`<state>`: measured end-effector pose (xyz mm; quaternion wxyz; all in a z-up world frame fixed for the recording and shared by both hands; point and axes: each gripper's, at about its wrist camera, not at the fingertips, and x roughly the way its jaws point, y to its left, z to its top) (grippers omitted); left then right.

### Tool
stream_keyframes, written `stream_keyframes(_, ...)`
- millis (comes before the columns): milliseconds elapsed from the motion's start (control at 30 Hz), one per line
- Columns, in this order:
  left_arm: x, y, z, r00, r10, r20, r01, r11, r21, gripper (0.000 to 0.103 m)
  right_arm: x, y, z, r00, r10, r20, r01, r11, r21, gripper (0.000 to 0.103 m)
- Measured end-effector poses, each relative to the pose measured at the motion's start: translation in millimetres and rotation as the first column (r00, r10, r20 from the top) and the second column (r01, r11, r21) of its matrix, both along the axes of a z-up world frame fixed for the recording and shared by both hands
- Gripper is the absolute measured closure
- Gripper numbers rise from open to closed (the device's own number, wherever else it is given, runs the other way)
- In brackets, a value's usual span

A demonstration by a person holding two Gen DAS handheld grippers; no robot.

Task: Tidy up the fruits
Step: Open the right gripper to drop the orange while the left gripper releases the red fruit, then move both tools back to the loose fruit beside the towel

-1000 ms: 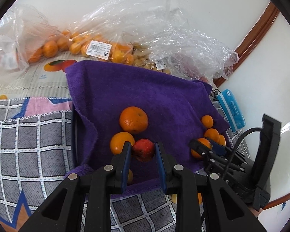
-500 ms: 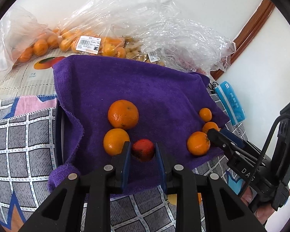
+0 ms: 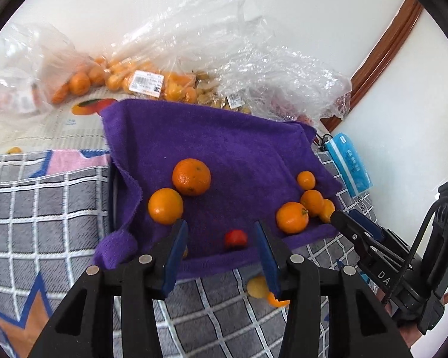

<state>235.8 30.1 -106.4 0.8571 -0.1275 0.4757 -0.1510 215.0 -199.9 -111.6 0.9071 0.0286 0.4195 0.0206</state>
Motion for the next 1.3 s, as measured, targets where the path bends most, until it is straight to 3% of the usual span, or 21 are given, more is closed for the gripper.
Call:
stream_keyframes(267, -46.7, 6.7, 26.8, 0.997, 0.022, 0.068, -0.023, 1.0, 0.018, 0.059, -36.7, 4.8, 23.3, 0.998, -0.011, 0.058, 0.012, 1.0, -0.02, 0.053)
stream_keyframes(533, -81.2, 15.9, 33.4, 0.992, 0.047, 0.115, -0.053, 0.998, 0.046, 0.059, -72.9, 6.8, 33.6, 0.996, -0.03, 0.086, 0.036, 0.997, -0.065, 0.053)
stream_keyframes(733, -98.3, 26.5, 32.1, 0.991, 0.061, 0.119, -0.067, 0.996, 0.051, 0.059, -87.6, 7.9, 30.4, 0.997, -0.023, 0.068, 0.023, 1.0, -0.009, 0.053)
stream_keyframes(1300, -73.3, 62.8, -9.9, 0.997, 0.065, 0.039, -0.065, 0.998, 0.001, 0.061, -61.7, 40.1, -13.6, 0.999, 0.032, -0.043, -0.032, 0.999, 0.007, 0.053)
